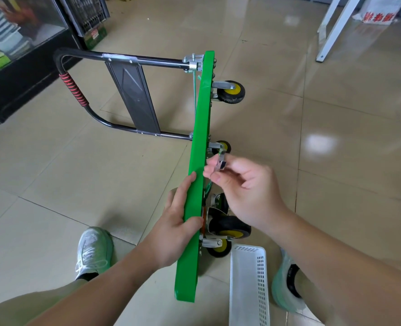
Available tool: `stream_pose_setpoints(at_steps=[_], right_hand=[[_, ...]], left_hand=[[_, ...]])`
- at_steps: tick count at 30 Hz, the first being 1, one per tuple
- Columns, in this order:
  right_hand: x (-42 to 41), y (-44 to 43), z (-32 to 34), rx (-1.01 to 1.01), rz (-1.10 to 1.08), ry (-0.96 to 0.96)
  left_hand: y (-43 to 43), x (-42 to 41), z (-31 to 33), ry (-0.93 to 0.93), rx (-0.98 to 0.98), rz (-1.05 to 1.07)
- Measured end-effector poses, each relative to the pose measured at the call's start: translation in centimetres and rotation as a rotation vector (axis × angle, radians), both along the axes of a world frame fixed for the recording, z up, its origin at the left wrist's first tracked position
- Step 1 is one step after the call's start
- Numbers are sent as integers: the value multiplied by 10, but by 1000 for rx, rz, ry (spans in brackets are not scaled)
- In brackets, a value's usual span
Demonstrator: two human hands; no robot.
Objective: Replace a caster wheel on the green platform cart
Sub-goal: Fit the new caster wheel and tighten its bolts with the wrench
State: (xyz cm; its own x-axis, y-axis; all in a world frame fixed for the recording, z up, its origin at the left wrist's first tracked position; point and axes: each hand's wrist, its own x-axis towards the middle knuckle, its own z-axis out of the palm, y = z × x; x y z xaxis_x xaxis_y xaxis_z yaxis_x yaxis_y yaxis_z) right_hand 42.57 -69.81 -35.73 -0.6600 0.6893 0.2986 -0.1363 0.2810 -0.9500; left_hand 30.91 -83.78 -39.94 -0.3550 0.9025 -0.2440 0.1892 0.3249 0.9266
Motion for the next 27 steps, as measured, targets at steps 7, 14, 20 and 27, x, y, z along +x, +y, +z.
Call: stream_pose_setpoints(at_steps=[7, 14, 20, 27], right_hand=[[0, -4, -16, 161, -53, -10], [-14, 5, -13, 173, -69, -79], [-30, 33, -4, -27, -156, -307], [-49, 64, -19, -511, -215, -442]], left_hand=[[1, -1, 0, 0, -6, -9], [0, -2, 0, 15, -7, -21], [0, -2, 1, 9, -1, -28], [-2, -3, 3, 8, 9, -38]])
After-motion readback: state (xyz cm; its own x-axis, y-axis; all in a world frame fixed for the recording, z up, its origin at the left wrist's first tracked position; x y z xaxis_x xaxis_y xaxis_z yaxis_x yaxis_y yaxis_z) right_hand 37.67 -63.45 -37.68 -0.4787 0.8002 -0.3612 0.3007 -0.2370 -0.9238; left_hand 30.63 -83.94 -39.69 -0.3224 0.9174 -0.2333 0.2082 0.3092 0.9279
